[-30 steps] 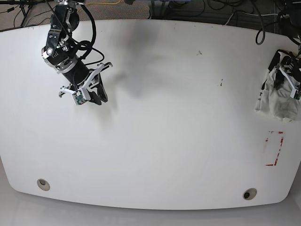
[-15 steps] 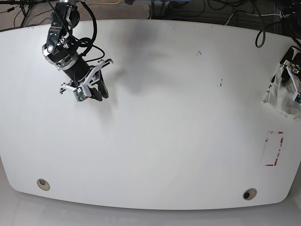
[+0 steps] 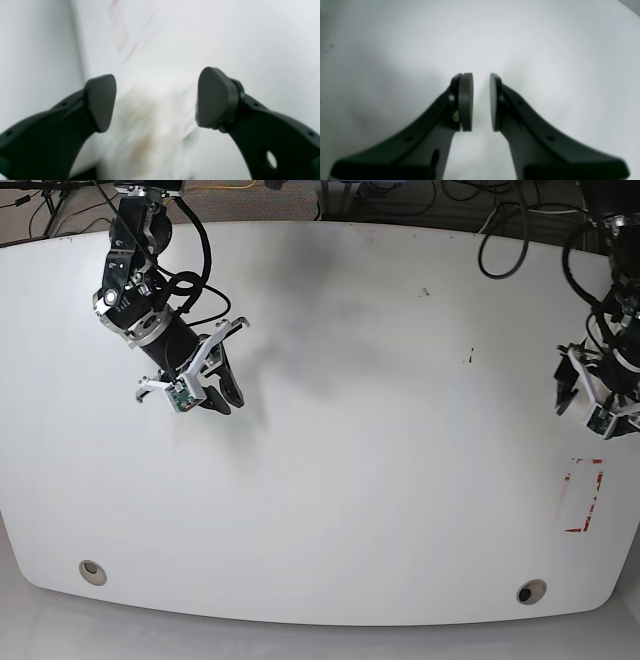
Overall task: Fold the T-shirt properly
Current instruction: 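Open the left gripper, release the shirt, and raise both grippers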
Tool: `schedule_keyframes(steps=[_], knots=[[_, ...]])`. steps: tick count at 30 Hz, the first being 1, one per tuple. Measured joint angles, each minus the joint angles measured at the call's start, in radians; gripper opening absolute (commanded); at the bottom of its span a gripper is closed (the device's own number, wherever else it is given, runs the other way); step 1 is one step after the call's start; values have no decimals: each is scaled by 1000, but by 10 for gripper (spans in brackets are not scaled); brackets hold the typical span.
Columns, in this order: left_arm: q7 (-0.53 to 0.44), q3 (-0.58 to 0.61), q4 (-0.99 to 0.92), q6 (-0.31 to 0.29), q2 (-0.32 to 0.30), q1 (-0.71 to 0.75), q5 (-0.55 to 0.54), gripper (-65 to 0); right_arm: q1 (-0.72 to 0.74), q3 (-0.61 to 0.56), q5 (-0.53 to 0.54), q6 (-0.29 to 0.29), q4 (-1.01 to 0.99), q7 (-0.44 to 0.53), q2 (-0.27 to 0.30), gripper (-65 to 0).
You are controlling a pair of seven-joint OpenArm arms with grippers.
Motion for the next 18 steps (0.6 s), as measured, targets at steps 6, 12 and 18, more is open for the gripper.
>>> schedule_keyframes(steps=[6,12,18], knots=[[-50,-3,50,80,178,-22,121,-151,40,-6,-203,-14,-37,145,-10,-536],[-252,-2,53,84,335,32,217,-171,40,57,-328,11,-158,429,-47,-537],[-433,2,53,89,452,188,238,-228,-5,160,-319,-10,-227,453,-52,-539]])
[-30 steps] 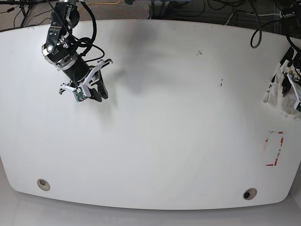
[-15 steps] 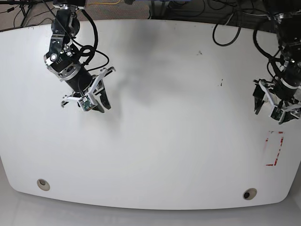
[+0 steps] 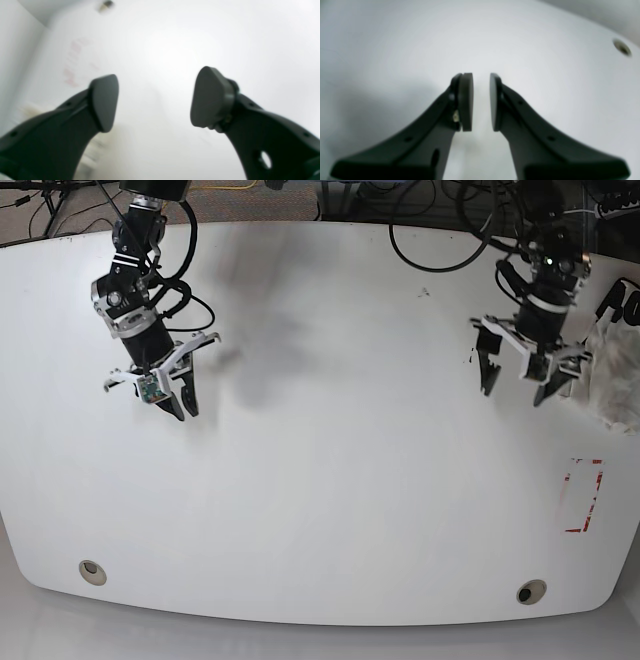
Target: Fold the T-shirt properly
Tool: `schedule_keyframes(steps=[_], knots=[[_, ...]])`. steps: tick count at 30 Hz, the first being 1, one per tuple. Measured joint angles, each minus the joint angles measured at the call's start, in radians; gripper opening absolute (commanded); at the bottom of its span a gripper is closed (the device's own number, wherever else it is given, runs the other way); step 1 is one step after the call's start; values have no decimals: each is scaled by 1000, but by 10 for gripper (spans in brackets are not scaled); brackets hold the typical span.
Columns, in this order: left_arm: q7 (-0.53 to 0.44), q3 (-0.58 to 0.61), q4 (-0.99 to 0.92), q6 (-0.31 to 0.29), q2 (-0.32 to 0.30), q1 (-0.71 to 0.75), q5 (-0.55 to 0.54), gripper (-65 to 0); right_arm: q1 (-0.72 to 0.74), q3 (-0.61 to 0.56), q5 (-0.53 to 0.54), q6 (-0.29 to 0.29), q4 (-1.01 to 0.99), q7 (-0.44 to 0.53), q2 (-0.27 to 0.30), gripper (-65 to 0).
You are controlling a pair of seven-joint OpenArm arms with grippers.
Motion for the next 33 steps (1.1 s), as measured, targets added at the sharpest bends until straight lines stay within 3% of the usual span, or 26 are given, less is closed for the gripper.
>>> schedule_keyframes(steps=[3,10,17,20,33], knots=[[-57,37,0,0,30,90,3,-235,-59,21,48,-3,5,16,5,-539],[-88,101,80,-5,46,316,-5,-236,-238,54,109,26,64,13,-8,-539],[-127,78,80,-1,109,550,2,-236,-450,95,201,-10,162,12,-11,-539],[-171,87,81,-3,110,631,-5,-236,-532,90,237,9,185,14,-17,-537],[-168,104,43,3,105,874,-6,-242,-839,87,341,-3,205,10,-24,-539]])
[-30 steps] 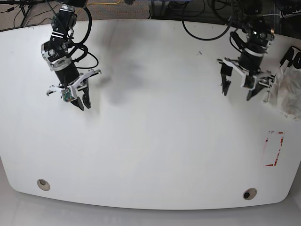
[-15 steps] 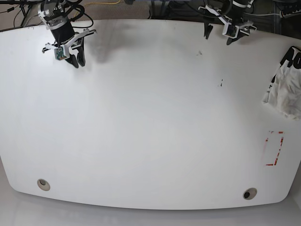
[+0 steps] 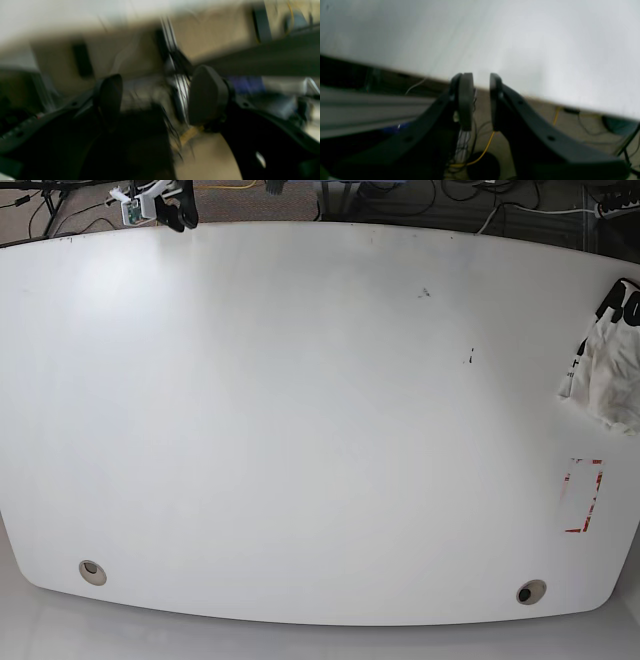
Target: Fold the T-shirt properly
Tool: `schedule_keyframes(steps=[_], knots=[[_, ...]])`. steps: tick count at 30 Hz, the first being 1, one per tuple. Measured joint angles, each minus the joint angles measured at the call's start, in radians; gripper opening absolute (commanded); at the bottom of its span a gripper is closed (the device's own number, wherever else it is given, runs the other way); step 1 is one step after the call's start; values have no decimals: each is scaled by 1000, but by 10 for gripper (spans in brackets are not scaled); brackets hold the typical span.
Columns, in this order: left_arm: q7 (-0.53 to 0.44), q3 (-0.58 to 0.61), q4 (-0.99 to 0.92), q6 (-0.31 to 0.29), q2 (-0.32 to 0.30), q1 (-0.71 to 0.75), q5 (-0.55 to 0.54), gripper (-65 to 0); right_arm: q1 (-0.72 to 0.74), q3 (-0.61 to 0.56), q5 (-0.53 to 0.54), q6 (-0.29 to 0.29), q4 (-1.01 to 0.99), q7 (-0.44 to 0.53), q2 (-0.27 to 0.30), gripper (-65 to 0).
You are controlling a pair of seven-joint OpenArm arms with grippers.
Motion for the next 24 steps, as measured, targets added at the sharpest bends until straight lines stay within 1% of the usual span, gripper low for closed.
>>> schedule_keyframes(steps=[3,6,10,13,17,18,22,24], knots=[[-6,-5,-50,-2,-5,12,-3,-271,-51,-9,17,1,-13,2,-3,-539],[-6,-26,-130,0,-28,1,-3,-290,-82,-31,12,1,-63,0,-21,-539],[-5,-49,-272,-3,-56,-76,1,-297,-79,-69,4,0,-167,-11,-27,-539],[1,-64,-402,7,-84,-165,-2,-297,-49,-111,10,1,-271,-3,-19,-539],[-25,-68,-560,9,-109,-262,-7,-299,8,-149,2,3,-399,-10,-1,-541],[-21,-68,-610,10,-116,-285,-8,-299,29,-156,3,3,-441,3,6,-541],[-48,-63,-773,0,-135,-360,-3,-299,107,-185,-68,-8,-573,51,19,-541],[-64,-63,-856,2,-140,-399,2,-299,154,-197,-133,-8,-657,82,16,-541]])
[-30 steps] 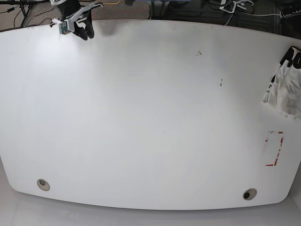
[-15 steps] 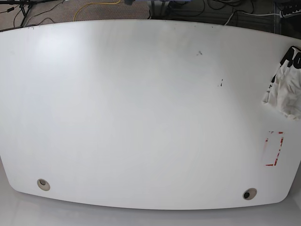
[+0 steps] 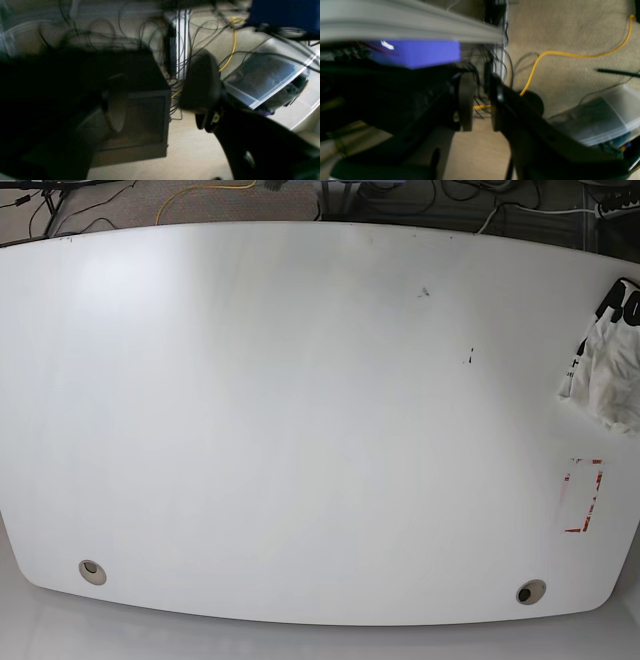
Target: Fold the T-shirt properly
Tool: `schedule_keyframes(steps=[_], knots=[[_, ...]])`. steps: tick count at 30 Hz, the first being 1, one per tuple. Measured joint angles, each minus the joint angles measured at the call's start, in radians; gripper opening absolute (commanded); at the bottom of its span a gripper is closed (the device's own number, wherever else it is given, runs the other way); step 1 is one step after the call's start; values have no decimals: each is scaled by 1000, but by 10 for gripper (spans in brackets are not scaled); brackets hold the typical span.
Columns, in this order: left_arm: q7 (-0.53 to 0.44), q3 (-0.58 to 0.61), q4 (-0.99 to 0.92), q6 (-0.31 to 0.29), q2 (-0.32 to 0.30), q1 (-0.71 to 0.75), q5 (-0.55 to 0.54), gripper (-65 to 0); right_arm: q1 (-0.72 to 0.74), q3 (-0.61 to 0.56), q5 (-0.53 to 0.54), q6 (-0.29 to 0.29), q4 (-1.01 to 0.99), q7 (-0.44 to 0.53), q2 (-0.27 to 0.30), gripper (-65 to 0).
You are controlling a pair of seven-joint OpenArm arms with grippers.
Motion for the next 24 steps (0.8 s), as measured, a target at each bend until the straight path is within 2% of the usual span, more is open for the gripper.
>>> schedule_keyframes(steps=[3,8,12,18,24], knots=[[-63,0,-84,1,-7,-52,-2,-299,58,-7,-57,0,-96,26,-8,-541],[-80,0,-225,1,-28,-157,0,-299,157,-5,-123,0,-253,27,-26,-541],[-85,-2,-351,5,-41,-236,-3,-299,217,-3,-127,-2,-332,35,-26,-541],[-106,28,-573,10,-67,-364,2,-299,311,-6,-200,-114,-434,43,-24,-534],[-148,106,-739,172,-94,-468,-3,-296,381,-6,-280,-160,-517,43,-23,-534]])
